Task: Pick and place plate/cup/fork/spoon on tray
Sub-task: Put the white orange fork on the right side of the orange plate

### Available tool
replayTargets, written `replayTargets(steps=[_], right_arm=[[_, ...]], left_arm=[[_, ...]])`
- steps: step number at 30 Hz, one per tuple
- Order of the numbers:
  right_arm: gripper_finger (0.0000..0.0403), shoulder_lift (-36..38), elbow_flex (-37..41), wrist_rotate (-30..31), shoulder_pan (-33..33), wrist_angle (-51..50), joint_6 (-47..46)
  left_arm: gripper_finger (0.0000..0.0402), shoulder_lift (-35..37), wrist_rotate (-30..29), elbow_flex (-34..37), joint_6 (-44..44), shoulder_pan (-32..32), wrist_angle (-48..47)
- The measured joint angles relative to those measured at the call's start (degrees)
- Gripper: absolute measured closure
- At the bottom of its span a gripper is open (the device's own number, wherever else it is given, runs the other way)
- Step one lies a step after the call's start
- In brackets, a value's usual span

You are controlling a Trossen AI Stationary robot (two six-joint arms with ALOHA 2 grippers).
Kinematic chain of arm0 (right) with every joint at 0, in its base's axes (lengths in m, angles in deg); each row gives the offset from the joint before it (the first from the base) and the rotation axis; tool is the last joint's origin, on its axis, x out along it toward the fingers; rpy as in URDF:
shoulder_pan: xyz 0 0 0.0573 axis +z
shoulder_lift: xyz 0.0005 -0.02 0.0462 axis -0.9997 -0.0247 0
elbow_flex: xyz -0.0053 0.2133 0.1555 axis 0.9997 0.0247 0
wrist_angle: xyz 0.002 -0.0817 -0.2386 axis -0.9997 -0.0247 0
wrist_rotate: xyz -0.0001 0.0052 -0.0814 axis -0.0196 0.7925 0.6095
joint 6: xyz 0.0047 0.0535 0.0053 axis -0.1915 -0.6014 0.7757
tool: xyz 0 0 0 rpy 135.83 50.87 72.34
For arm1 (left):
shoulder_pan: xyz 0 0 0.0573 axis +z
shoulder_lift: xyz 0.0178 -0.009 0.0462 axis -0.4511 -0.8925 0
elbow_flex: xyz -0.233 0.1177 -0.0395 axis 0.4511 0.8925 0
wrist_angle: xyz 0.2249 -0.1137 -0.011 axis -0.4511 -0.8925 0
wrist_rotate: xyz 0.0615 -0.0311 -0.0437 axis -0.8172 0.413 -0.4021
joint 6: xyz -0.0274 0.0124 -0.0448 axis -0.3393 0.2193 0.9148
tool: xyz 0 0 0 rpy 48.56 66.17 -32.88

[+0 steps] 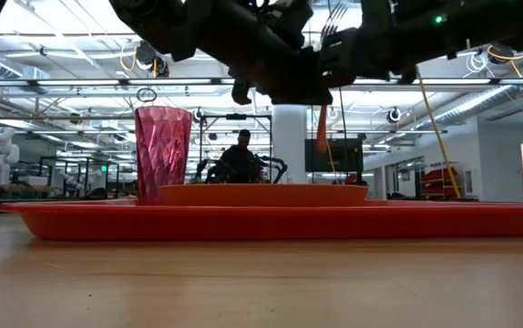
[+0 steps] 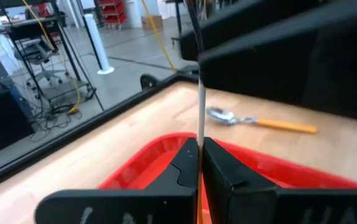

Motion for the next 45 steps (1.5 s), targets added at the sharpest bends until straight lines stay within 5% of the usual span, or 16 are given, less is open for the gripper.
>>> replayTargets(steps=[13,27,35,45], right_arm=[[0.0285,0.0,0.0,-4.7,-5.5,-1.9,-1.2],[0.0396,0.1,0.1,-9.2,-6.3,-1.7,-1.8],[0.0394,0.0,0.1,-8.5,-6.4,-2.2,-1.6],[0.0397,6.0,0.1,-9.1,-4.2,-13.4,-9.3]], left_arm=[[0.0396,0.0,-1.0,0.0,0.3,0.8,-1.3],[0.0394,0.0,-0.5,0.0,0.0,0.7,-2.7],[0.029,1.9,4.2,0.0,0.7,0.3,-4.8],[0.0204,15.6,11.3,0.0,4.3,-2.0,-23.3]])
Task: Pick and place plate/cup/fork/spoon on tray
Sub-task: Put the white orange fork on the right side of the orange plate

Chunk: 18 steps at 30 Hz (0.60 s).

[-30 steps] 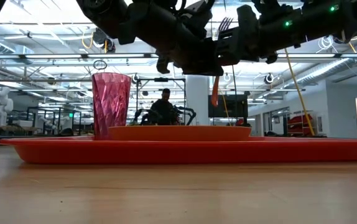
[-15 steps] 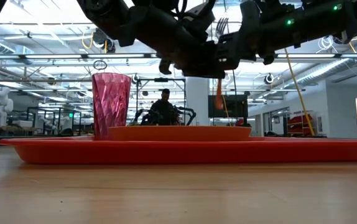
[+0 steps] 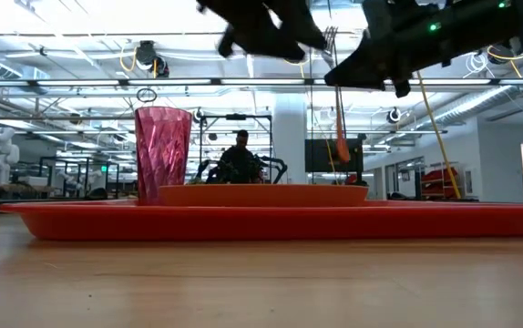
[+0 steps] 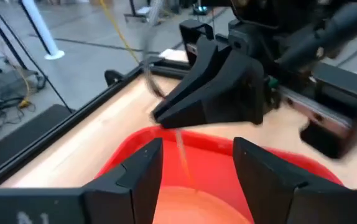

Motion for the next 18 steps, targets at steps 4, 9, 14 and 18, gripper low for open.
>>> replayTargets(steps=[4,9,14,18], right_arm=[[0.0397,3.7,0.0,-1.7,1.5,-6.1,-6.4],[0.0397,7.0,0.0,-3.2,4.1,-13.6,-15.5],[0.0397,7.4,0.0,-3.3,6.6,-19.8,-24.0],[0.0397,7.4,0.0,-6.1,7.5,-23.0,-30.2]], left_arm=[[0.0205,5.6,1.1,0.0,2.6,-1.7,-7.2],[0.0217,10.2,1.0,0.0,4.1,-4.7,-13.3],[0.0229,11.5,1.0,0.0,4.1,-7.3,-14.6],[0.0236,11.4,0.9,0.0,3.6,-8.2,-14.7]])
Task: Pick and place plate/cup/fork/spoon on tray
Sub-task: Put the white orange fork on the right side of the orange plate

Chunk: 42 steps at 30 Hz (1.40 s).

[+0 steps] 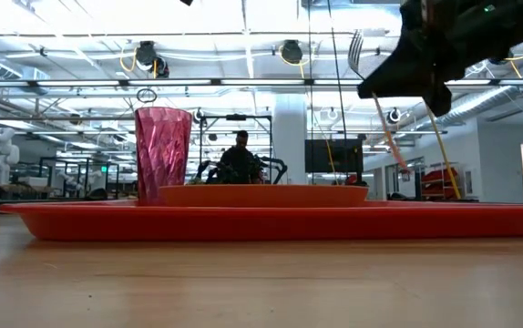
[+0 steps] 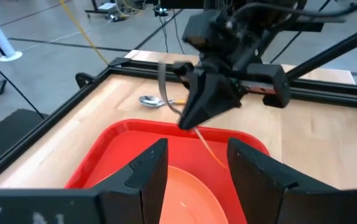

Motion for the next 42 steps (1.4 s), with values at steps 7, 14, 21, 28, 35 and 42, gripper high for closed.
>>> replayTargets(steps=[7,14,21,28,35,42], right_arm=[[0.0397,0.0,0.0,-6.3,-0.8,-6.0,-8.0],[0.0397,-0.1,0.0,-13.9,-7.1,-15.3,-15.6],[0.0396,-0.1,0.0,-21.3,-14.2,-17.8,-22.5],[0.0396,-2.5,0.0,-22.2,-16.2,-16.6,-27.9],[0.0396,-9.1,0.0,-23.0,-16.0,-10.9,-29.6],[0.0396,-12.6,0.0,-24.5,-16.0,-9.4,-30.5]], left_arm=[[0.0238,0.0,0.0,0.0,0.3,0.0,0.0],[0.0238,0.0,0.0,0.0,0.0,0.6,0.2],[0.0238,0.0,0.0,0.0,-2.5,1.5,3.4],[0.0238,0.0,-0.1,0.0,-7.2,2.2,7.4],[0.0238,0.0,0.0,0.0,-9.2,2.2,8.8],[0.0238,0.0,1.6,0.0,-7.3,1.8,6.9]])
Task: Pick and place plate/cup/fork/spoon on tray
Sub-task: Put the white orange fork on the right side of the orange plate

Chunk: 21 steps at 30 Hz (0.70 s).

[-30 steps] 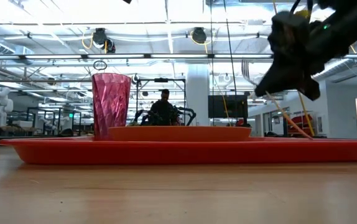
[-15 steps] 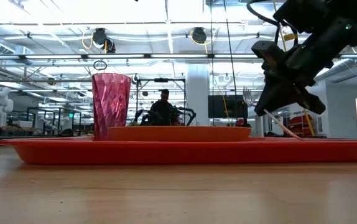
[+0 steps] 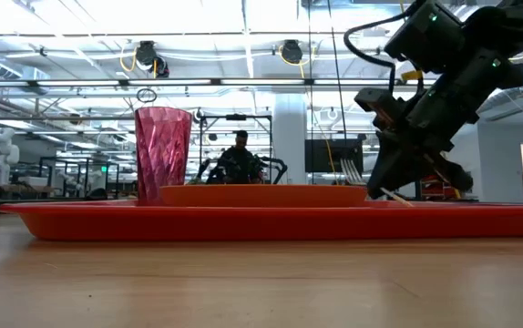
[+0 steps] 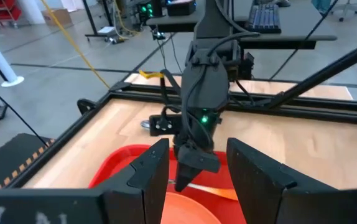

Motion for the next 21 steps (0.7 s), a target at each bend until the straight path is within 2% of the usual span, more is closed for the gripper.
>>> replayTargets(steps=[21], right_arm=[[0.0394,-0.2,0.0,5.5,-1.4,-1.7,0.5]], left_arm=[[0.0238,0.0,0.5,0.0,3.3,-2.9,-5.4]])
